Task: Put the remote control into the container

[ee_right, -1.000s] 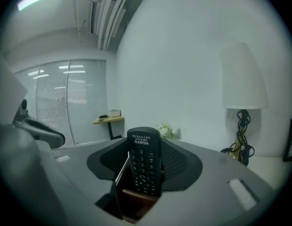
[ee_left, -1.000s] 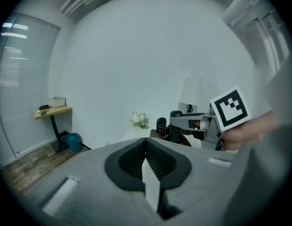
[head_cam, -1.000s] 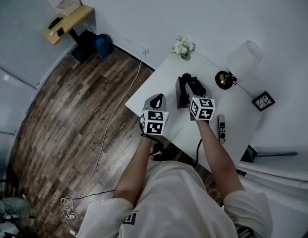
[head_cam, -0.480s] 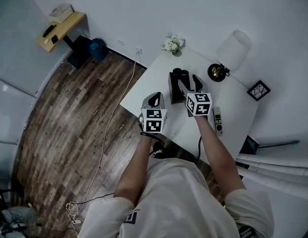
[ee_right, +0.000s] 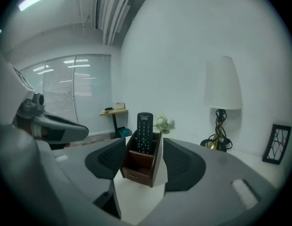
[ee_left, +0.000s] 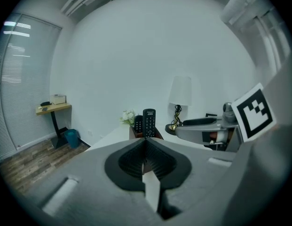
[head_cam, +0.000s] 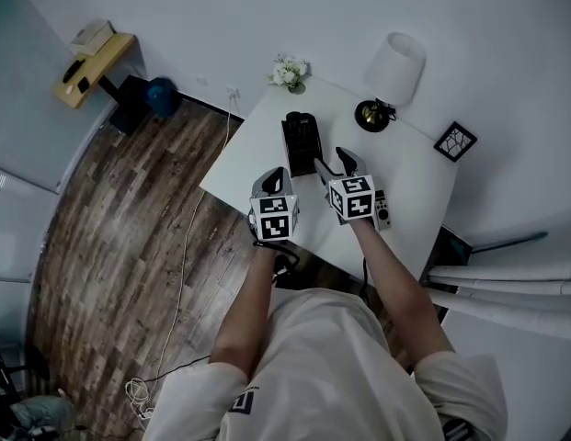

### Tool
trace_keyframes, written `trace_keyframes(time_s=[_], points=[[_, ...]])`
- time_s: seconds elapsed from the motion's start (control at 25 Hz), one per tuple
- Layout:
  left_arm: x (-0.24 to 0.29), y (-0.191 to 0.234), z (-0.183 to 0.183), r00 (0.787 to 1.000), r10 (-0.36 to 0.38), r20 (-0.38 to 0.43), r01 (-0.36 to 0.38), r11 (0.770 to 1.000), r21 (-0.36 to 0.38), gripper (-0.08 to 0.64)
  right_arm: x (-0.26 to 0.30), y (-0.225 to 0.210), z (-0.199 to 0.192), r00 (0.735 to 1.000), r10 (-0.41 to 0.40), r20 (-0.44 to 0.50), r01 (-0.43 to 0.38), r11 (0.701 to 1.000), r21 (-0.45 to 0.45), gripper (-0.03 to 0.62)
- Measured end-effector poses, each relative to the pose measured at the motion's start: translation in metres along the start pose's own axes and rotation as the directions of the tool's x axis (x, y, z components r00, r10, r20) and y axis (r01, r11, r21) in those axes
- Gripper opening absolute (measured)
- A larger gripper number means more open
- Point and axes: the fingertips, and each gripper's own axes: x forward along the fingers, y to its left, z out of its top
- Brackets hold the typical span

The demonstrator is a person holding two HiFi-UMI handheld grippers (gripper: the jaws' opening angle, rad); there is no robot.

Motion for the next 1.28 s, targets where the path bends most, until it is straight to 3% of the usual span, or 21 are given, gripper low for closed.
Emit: trace_keyframes(time_s=[0.28,0.64,0.84,1.28], points=[[-0.014,-0.023,-0.007,0.999,0.052,-0.002,-0.052,0.998,0.030,0.005,-0.043,-0.011,-0.025,0.999,-0.028,-0.017,0.028,1.000,0.007,0.183],[-0.039,-0.052,-0.018,0.996,0.090,0.000,-0.090,0.996,0.026,0.005,-0.089,-0.018,-0.062,0.996,0.037,-0.075,-0.037,0.999,0.009,0.090],[-0.049,-0.068,-0.029,0.995,0.097,-0.003,-0.097,0.995,0.032,0.005,-0.109,-0.025,-0.076,0.995,0.033,-0.091,-0.031,0.999,0.027,0.003],[-0.055,-0.080,-0.034,0.997,0.078,0.014,-0.079,0.995,0.056,0.005,-0.140,-0.013,-0.084,0.993,0.075,-0.088,-0.073,0.997,0.030,0.003]])
